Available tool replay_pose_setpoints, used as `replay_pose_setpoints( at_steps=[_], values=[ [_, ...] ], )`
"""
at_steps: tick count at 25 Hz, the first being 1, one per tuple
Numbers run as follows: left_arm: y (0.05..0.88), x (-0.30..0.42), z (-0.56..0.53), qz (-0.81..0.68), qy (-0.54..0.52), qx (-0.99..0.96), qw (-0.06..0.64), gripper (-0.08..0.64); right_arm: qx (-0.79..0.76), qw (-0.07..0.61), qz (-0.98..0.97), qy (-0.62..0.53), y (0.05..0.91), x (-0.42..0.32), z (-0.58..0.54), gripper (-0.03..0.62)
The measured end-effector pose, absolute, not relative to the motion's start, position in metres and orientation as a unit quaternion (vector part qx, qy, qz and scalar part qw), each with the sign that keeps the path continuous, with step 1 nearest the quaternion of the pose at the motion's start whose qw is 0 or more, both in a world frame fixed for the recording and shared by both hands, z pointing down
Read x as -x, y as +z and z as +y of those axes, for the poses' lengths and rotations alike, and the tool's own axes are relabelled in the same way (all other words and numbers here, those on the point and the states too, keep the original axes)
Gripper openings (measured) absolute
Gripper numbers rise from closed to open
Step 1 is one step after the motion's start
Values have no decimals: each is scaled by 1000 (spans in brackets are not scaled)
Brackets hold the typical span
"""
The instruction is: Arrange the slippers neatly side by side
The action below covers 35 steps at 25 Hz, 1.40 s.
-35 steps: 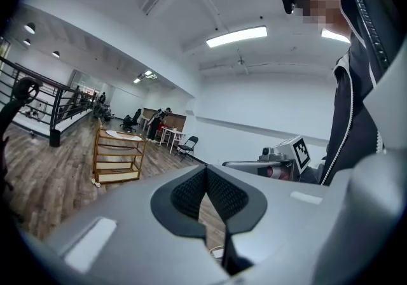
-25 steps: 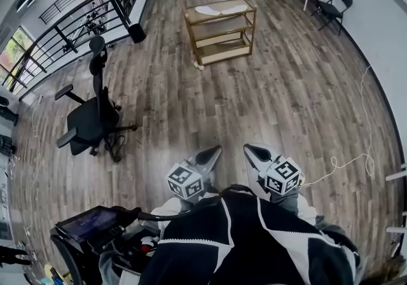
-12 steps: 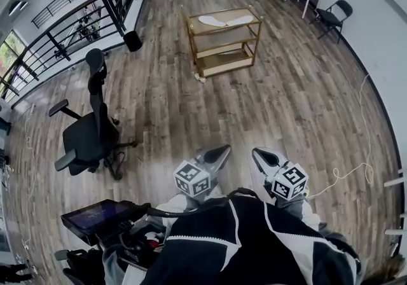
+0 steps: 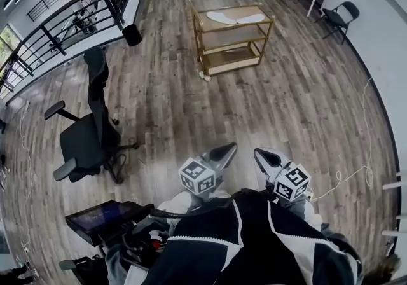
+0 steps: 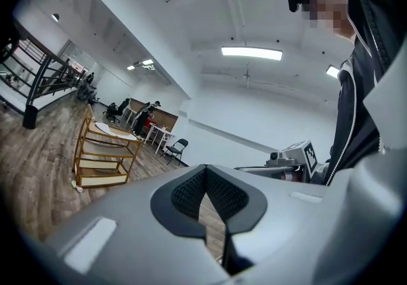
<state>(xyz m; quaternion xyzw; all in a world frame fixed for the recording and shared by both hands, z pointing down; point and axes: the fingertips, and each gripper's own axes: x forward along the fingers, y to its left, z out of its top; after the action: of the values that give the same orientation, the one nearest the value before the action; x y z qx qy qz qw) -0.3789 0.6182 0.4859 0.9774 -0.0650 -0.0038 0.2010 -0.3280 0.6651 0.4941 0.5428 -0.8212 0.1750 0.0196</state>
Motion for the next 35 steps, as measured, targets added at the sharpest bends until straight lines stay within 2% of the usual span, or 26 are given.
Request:
replay_pose_setpoints(
  at_steps=[7,14,30,35],
  values=[
    [503,366,590,-55,2,-976,210,14,-555,21,-812,180,505,313,630,5],
    [507,329,541,-88,13,-972,216,14,-538,7,-821,189,513,264,572,5],
    [482,147,409,-163,-1,-965,204,14,-458,11,-871,180,497,94,438,5],
    [477,104,399,-159,10,-968,194,14,-457,-12,-870,183,494,58,415,5]
  ],
)
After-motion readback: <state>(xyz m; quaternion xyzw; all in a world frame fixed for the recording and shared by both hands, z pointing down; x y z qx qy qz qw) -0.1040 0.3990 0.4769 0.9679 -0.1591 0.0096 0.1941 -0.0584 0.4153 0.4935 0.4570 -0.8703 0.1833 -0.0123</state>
